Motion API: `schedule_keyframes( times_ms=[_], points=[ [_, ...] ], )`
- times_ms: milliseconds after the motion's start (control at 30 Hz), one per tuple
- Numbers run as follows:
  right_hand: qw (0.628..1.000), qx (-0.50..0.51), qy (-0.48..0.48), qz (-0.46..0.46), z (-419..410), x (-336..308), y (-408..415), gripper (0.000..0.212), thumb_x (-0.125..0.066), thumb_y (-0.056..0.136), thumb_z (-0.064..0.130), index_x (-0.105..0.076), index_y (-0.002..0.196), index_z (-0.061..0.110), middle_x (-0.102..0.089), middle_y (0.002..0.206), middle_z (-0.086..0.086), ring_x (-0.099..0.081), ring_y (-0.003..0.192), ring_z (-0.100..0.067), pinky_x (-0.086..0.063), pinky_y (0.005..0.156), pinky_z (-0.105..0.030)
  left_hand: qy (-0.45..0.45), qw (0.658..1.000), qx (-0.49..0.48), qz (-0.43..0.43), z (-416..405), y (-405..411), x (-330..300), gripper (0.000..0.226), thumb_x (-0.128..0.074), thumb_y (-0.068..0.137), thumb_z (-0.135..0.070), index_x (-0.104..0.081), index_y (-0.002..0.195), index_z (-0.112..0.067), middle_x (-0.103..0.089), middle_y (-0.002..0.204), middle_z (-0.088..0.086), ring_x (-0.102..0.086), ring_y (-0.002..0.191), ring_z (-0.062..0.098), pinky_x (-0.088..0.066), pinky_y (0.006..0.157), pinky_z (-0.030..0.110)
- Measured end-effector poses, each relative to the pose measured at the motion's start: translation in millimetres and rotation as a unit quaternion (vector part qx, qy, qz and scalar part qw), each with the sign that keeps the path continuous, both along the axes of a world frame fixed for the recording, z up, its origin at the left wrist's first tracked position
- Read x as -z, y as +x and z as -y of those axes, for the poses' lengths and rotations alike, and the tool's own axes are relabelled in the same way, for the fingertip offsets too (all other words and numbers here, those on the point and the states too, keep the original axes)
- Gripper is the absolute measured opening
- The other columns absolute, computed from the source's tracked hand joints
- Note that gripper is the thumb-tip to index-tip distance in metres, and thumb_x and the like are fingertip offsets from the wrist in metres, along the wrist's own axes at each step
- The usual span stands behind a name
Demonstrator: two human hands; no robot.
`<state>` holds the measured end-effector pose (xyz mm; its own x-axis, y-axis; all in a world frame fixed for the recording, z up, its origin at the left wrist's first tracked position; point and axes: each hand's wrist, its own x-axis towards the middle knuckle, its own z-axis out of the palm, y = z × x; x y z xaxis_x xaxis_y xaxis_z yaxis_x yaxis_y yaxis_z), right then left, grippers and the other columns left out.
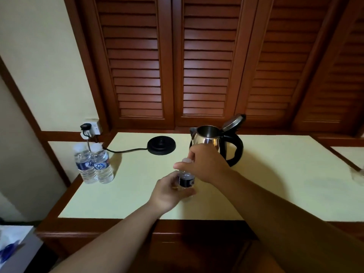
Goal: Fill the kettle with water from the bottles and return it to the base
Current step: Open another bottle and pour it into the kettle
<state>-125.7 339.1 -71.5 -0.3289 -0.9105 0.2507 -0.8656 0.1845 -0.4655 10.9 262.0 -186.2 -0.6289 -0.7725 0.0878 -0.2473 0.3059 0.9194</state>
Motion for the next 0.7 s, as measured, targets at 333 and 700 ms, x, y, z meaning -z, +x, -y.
schedule_keyframes(
  times_ms=[333, 700],
  points=[
    [0.986, -0.15, 0.073, 0.029, -5, -20, -21, 0.028, -0.072, 0.092, 0.03, -0.076, 0.116, 0.017, -0.068, 0.108, 0.006, -0.064, 0.095, -0.01, -0.054, 0.083, -0.03, 0.015, 0.997, 0.052, 0.05, 7, -1, -2, 0.039, -0.081, 0.073, -0.048, -0.069, 0.11, -0.046, -0.076, 0.103, -0.013, -0.071, 0.1, 0.016, -0.056, 0.094, 0.04],
    [0.992, -0.117, 0.028, 0.031, 0, -7, -22, 0.03, -0.076, 0.085, 0.042, -0.073, 0.109, 0.023, -0.062, 0.096, 0.014, -0.06, 0.087, -0.005, -0.053, 0.075, -0.027, 0.013, 0.998, 0.059, 0.034, 9, -2, 1, 0.041, -0.084, 0.072, -0.045, -0.07, 0.11, -0.043, -0.077, 0.103, -0.011, -0.073, 0.099, 0.017, -0.057, 0.091, 0.037]
  ],
)
